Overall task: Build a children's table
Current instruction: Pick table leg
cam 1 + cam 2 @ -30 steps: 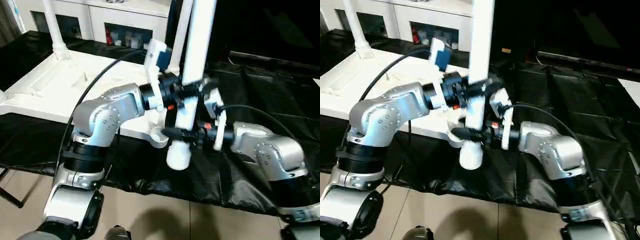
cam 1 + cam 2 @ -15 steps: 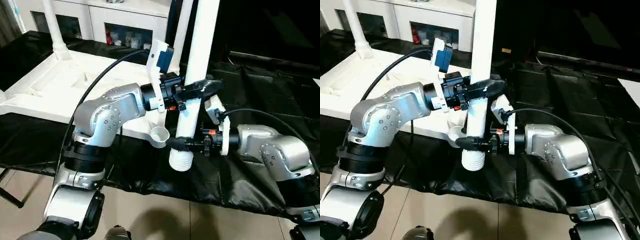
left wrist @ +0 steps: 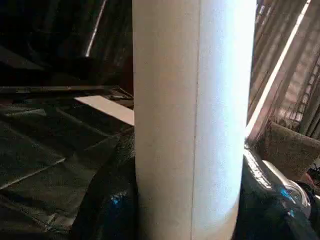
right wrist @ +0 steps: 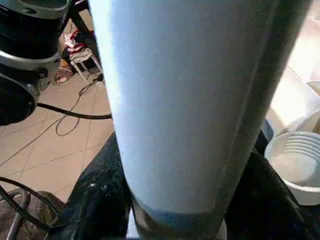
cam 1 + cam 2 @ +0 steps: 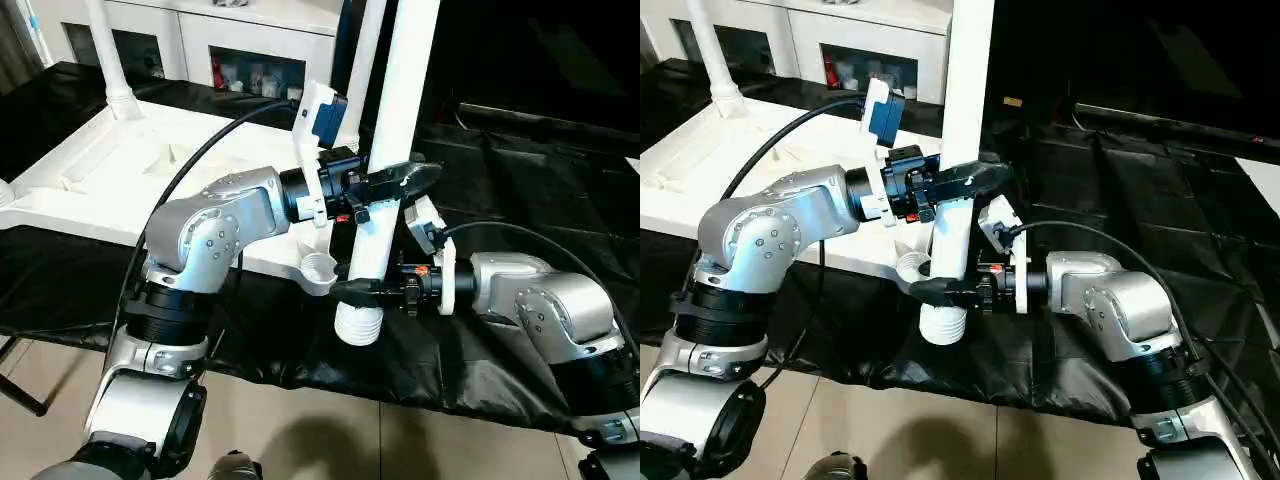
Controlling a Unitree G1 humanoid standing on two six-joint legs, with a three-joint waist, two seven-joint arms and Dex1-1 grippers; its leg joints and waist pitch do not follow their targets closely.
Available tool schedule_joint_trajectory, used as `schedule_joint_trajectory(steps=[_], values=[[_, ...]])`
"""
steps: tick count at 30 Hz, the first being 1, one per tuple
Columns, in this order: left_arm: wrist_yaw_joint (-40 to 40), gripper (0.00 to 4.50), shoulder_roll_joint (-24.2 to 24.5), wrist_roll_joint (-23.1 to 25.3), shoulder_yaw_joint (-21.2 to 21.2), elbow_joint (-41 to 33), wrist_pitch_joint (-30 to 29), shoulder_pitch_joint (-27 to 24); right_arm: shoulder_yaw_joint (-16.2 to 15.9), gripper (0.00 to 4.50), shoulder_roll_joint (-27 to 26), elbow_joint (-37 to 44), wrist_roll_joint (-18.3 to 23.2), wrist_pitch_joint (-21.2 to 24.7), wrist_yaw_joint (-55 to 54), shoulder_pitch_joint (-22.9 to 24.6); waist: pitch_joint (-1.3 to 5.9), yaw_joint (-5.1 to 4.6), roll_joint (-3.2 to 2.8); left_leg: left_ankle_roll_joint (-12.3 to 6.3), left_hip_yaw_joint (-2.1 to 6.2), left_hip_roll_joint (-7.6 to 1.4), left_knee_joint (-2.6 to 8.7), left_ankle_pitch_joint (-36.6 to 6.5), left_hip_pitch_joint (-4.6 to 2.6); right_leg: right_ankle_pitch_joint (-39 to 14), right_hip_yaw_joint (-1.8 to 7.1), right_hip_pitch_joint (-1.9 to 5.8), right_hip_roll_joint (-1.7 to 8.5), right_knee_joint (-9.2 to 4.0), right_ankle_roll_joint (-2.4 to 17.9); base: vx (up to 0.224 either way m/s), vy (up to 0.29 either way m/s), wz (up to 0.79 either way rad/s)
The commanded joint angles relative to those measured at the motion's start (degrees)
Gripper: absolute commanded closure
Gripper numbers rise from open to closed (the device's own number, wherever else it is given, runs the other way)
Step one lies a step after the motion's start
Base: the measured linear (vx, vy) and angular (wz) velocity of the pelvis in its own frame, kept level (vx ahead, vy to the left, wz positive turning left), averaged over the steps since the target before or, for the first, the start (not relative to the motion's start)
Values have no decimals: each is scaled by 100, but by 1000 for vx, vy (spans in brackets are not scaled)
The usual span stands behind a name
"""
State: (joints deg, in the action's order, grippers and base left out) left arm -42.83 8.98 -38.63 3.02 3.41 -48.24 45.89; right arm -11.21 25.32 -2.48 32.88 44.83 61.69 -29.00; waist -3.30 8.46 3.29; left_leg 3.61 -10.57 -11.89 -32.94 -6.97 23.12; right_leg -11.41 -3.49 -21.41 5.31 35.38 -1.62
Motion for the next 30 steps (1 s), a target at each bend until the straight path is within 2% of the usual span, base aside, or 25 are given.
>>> schedule_joint_trajectory(steps=[1, 3, 5, 7, 8, 9, 10, 11, 13, 16, 17, 18, 19, 20, 21, 22, 23, 26, 27, 28, 29, 30], values=[[16, 237, -40, -116, -7, -163, -93, 119, 136, 257, -6, -11, 1, 16, -83, 81, 436, 9, 25, 292, 30, -121, 337, -1323, -207, -822, 177, 164, 270, -372, 1046, 0, 0, 0], [36, 202, -63, -178, -65, -179, -126, 93, 164, 257, -42, 10, 10, -14, -138, 137, 436, 8, 16, 295, 30, -120, 337, -1320, -203, -803, 180, 165, 274, -373, 1050, 0, 0, 0], [76, 196, -98, -186, -124, -227, -44, 37, 255, 257, -138, 43, 41, -78, -269, 227, 439, 18, 16, 294, 29, -118, 334, -1323, -203, -774, 179, 164, 273, -373, 1066, 0, 0, 0], [180, 169, -164, -185, -241, -233, 92, -24, 399, 259, -288, 91, 91, -213, -430, 328, 444, 18, -47, 327, 43, -119, 341, -1380, -206, -694, 175, 164, 272, -369, 1086, 0, 0, 0], [201, 169, -183, -181, -278, -231, 154, -45, 464, 259, -349, 110, 107, -281, -498, 357, 444, 18, -47, 327, 43, -119, 341, -1380, -206, -694, 175, 164, 272, -369, 1086, 0, 0, 0], [179, 169, -249, -273, -412, -212, 244, -75, 601, 259, -462, 129, 137, -362, -668, 377, 440, 9, -73, 356, 47, -117, 347, -1446, -203, -705, 176, 161, 273, -374, 1103, 0, 0, 0], [167, 169, -258, -295, -433, -209, 252, -79, 623, 259, -480, 128, 137, -378, -698, 378, 444, 8, -48, 366, 45, -115, 349, -1494, -208, -753, 171, 165, 278, -384, 1117, 0, 0, 0], [84, 169, -291, -397, -520, -202, 301, -99, 736, 259, -572, 112, 108, -498, -877, 373, 447, 13, -72, 383, 48, -117, 349, -1521, -223, -748, 172, 157, 265, -380, 1118, 0, 0, 0], [127, 169, -265, -68, -457, -215, 747, -192, 1007, 259, -738, 65, 42, -759, -1277, 316, 440, 5, -41, 397, 50, -119, 362, -1573, -219, -827, 173, 152, 270, -397, 1078, 0, 0, 0], [228, 169, -279, 46, -483, -181, 893, -216, 1122, 259, -800, 71, 45, -843, -1421, 293, 431, 10, -61, 426, 52, -126, 372, -1675, -232, -996, 177, 142, 271, -406, 975, 0, 0, 0], [397, 169, -247, 264, -536, -43, 1174, -215, 1263, 259, -854, 103, 45, -901, -1619, 261, 432, 12, -72, 438, 60, -127, 382, -1689, -225, -1021, 177, 145, 270, -412, 926, 0, 0, 0], [397, 169, -247, 264, -536, -43, 1174, -215, 1263, 259, -854, 103, 45, -901, -1619, 261, 432, 11, -69, 441, 62, -127, 385, -1696, -222, -1032, 179, 144, 272, -418, 898, 0, 0, 0], [557, 169, -155, 515, -503, 78, 1342, -220, 1325, 259, -869, 134, -8, -930, -1758, 257, 435, 10, -67, 457, 68, -128, 388, -1702, -226, -1041, 178, 145, 267, -423, 832, 0, 0, 0], [740, 169, 74, 1000, -308, 211, 1631, -273, 1390, 259, -861, 185, -118, -973, -1956, 280, 438, 11, -62, 467, 78, -127, 397, -1687, -224, -1036, 178, 148, 267, -427, 757, 0, 0, 0], [914, 169, 346, 1527, -65, 304, 1903, -375, 1455, 259, -854, 251, -243, -994, -2198, 340, 442, 12, -81, 489, 81, -133, 398, -1696, -232, -1045, 181, 137, 268, -419, 697, 0, 0, 0], [1018, 169, 527, 1872, 102, 353, 2077, -449, 1495, 259, -849, 295, -321, -1002, -2357, 384, 435, -5, -78, 513, 82, -122, 405, -1678, -233, -1087, 187, 129, 250, -424, 538, 0, 0, 0], [1126, 169, 681, 2144, 182, 343, 2255, -583, 1509, 259, -830, 359, -453, -1065, -2547, 471, 440, -14, -101, 569, 106, -134, 420, -1641, -222, -1068, 186, 136, 259, -421, 408, 0, 0, 0], [1418, 169, 917, 2511, 164, 153, 2389, -979, 1561, 259, -905, 431, -898, -1235, -3259, 708, 466, -37, -127, 630, 90, -132, 400, -1541, -236, -783, 179, 121, 253, -368, 542, 0, 0, 0], [1764, 169, 970, 2749, 73, -29, 2468, -1372, 1660, 259, -1121, 417, -1190, -1487, -3831, 929, 468, -46, -241, 706, 92, -133, 396, -1570, -250, -535, 177, 83, 239, -342, 695, 0, 0, 0], [1819, 169, 966, 2783, 51, -57, 2494, -1433, 1674, 259, -1153, 418, -1233, -1532, -3913, 966, 469, -61, -205, 695, 92, -134, 401, -1561, -230, -444, 175, 97, 241, -340, 729, 0, 0, 0], [1979, 169, 944, 2874, -17, -134, 2581, -1610, 1711, 259, -1244, 422, -1356, -1676, -4135, 1072, 474, -52, -188, 648, 77, -116, 387, -1620, -245, -453, 174, 104, 231, -344, 776, 0, 0, 0], [2106, 169, 886, 2905, -93, -233, 2652, -1806, 1697, 259, -1308, 415, -1603, -2023, -4370, 1198, 477, -49, -210, 627, 78, -118, 387, -1627, -237, -460, 180, 108, 243, -343, 785, 0, 0, 0]])
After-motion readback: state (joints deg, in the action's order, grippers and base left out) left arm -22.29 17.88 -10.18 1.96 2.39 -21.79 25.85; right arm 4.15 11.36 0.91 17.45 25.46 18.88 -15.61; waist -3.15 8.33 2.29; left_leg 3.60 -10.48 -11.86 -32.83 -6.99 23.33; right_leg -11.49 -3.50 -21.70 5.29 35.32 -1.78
